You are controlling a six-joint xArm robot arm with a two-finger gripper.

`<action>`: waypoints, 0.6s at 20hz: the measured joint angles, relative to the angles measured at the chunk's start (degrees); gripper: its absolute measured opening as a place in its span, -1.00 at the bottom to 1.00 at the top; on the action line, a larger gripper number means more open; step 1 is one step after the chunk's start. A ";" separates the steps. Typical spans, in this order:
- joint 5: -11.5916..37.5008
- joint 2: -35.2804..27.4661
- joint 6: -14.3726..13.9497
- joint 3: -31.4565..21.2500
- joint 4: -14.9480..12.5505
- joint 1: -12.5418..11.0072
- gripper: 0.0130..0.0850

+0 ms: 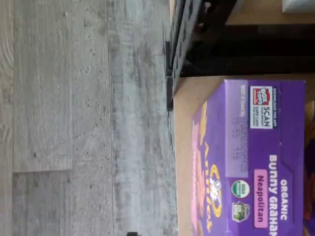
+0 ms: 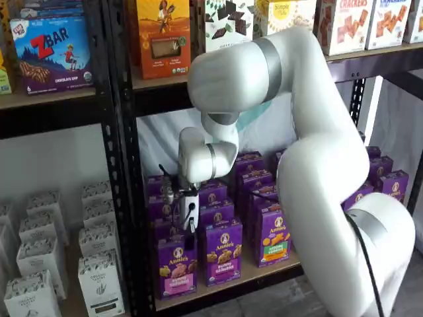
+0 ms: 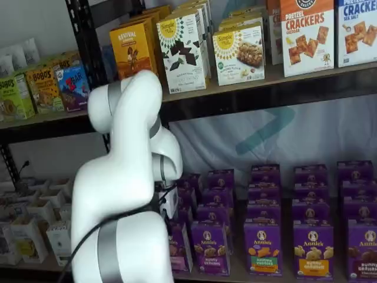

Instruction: Pick up the purple box with a pink patch in the middle, on the bottom shelf, the first box from the left

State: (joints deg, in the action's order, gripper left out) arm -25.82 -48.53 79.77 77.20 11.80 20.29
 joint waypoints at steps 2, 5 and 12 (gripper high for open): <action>-0.21 -0.87 0.49 0.96 0.30 -0.23 1.00; -0.70 -1.81 0.91 2.13 0.54 -0.48 1.00; -2.41 -4.43 0.84 5.65 -0.06 -1.05 1.00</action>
State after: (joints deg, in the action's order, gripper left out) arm -28.23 -52.97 80.62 82.85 11.73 19.24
